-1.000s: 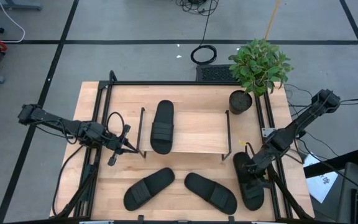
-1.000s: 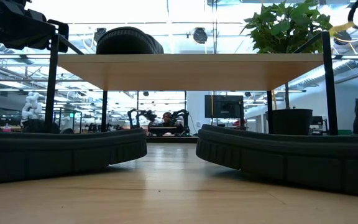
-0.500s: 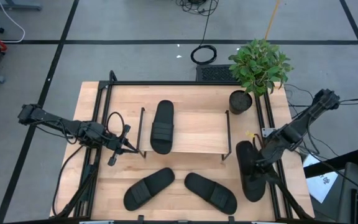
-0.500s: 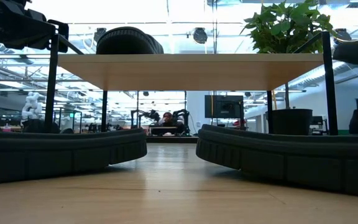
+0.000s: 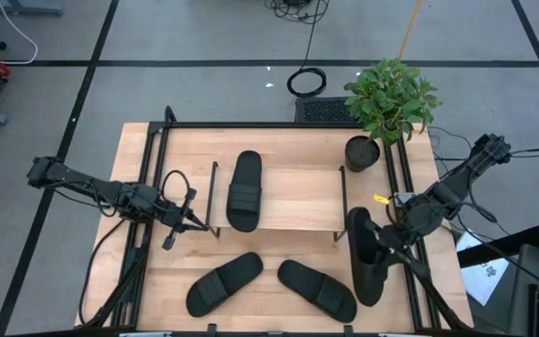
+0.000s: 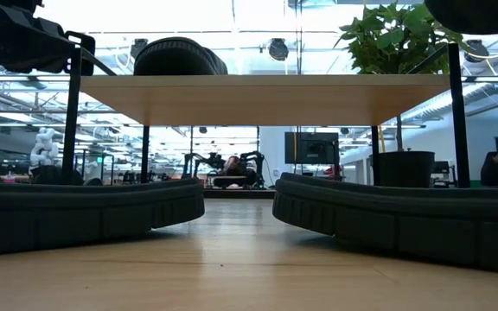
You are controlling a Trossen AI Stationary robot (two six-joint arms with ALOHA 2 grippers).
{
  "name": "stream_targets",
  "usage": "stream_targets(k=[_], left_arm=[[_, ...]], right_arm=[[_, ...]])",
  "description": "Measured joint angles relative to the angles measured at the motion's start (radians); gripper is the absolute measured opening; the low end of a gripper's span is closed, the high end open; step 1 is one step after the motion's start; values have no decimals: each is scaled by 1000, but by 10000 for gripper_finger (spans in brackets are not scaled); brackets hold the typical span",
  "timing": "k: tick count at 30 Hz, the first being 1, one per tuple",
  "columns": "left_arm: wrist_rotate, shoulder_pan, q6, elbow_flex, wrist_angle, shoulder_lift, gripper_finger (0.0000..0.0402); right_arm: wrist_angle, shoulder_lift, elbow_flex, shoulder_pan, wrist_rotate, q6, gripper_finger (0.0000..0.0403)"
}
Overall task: Pick and place slides into the shelf
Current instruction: Put the top black slipper on the shelf
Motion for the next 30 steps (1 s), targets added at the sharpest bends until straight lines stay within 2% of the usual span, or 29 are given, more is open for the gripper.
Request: stream_targets(k=[5, 10, 14, 24, 27, 30], left_arm=[[0, 0, 2, 0, -9, 0, 21], [-5, 0, 3, 0, -4, 0, 21], [-14, 0, 41, 0, 13, 0, 21], [-24, 7, 384, 4, 155, -1, 21], [-25, 40, 460, 29, 153, -3, 21], [-28, 100, 447, 92, 121, -26, 21]], right_arm=[[19, 34, 0, -3, 43, -106, 5], [131, 95, 0, -44, 49, -165, 5], [228, 148, 0, -113, -40, -212, 5], [218, 234, 115, -282, -197, -325, 6], [202, 254, 151, -328, -233, -348, 6], [194, 273, 173, -368, -244, -372, 6]])
